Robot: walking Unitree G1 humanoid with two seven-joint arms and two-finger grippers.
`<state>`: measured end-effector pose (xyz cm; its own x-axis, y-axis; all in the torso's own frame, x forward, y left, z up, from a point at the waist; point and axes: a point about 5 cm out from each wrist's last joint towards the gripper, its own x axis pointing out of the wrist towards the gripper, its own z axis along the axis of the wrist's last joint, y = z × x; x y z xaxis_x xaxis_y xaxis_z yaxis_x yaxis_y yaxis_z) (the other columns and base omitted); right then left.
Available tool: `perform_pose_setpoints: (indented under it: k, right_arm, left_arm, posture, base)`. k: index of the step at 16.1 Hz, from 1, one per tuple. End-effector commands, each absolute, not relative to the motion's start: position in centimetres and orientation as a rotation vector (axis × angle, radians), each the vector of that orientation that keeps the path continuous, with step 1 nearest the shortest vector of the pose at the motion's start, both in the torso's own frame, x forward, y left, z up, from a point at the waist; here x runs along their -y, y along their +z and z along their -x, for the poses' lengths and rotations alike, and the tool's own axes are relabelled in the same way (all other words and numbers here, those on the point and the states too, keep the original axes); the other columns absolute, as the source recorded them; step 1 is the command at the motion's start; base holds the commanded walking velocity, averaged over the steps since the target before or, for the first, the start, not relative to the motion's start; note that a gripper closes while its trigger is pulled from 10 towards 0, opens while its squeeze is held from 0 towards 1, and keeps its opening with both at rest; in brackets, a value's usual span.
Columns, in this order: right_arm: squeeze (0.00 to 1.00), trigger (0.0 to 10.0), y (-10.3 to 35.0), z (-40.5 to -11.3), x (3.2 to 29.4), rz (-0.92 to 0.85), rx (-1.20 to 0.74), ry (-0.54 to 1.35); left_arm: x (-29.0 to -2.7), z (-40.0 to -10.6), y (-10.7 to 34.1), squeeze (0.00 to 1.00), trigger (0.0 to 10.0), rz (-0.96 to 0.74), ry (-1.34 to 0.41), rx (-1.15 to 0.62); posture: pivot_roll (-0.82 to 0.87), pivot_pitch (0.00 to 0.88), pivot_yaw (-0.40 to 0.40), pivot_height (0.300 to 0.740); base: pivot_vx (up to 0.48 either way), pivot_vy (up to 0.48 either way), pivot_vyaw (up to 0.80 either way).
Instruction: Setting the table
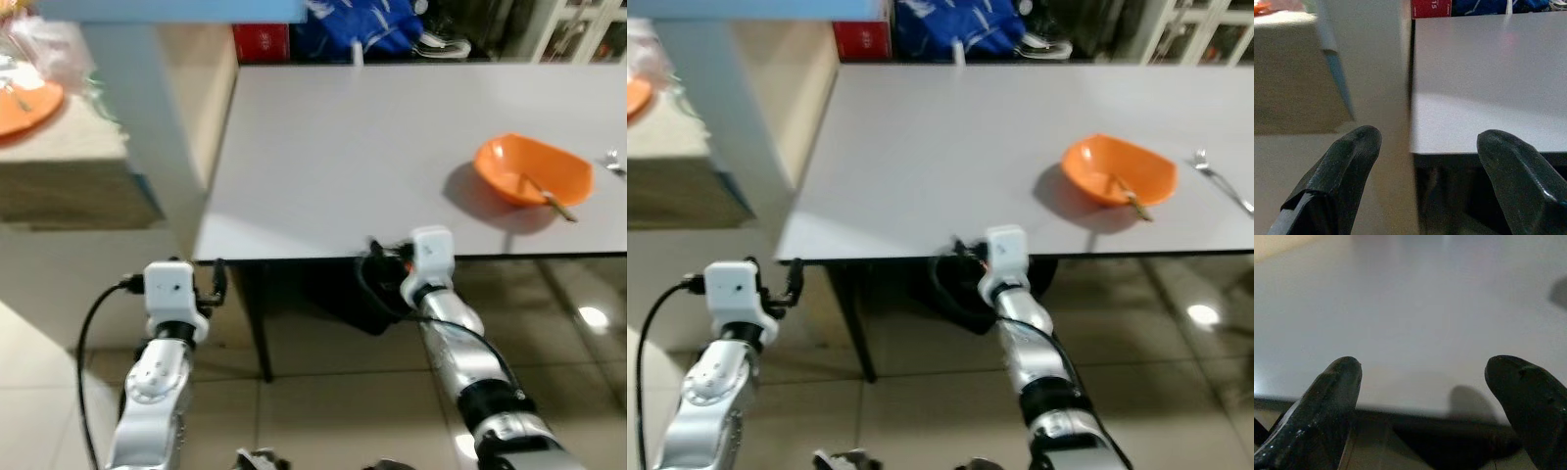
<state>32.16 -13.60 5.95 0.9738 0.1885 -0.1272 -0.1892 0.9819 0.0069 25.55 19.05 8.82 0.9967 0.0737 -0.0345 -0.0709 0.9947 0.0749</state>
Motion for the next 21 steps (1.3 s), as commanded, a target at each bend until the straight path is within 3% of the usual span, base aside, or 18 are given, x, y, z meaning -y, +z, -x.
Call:
perform_pose_setpoints:
  k: [1, 16, 21]
  right_arm:
    - [0.00, 10.0, 6.2, -32.4, 13.2, 0.016, -0.113, 0.188]
    - [0.00, 10.0, 6.4, -32.5, 11.3, 0.003, -0.082, 0.305]
    - [0.00, 10.0, 7.8, -33.0, 9.1, 0.022, -0.029, 0.465]
  left_arm:
    - [-19.6, -25.9, 9.2, 0.00, 10.0, -0.074, 0.079, -0.024]
    - [-20.2, -26.4, 9.3, 0.00, 10.0, -0.046, 0.062, -0.026]
    - [-19.9, -26.8, 9.8, 0.00, 10.0, -0.057, 0.037, -0.021]
  posture:
    - [-0.03, 0.065, 0.015, 0.740]
    - [-0.01, 0.062, 0.006, 0.740]
    - [0.00, 0.063, 0.000, 0.740]
  base:
    - [0.000, 0.480, 0.00]
    - [0.000, 0.480, 0.00]
    - [0.000, 0.480, 0.00]
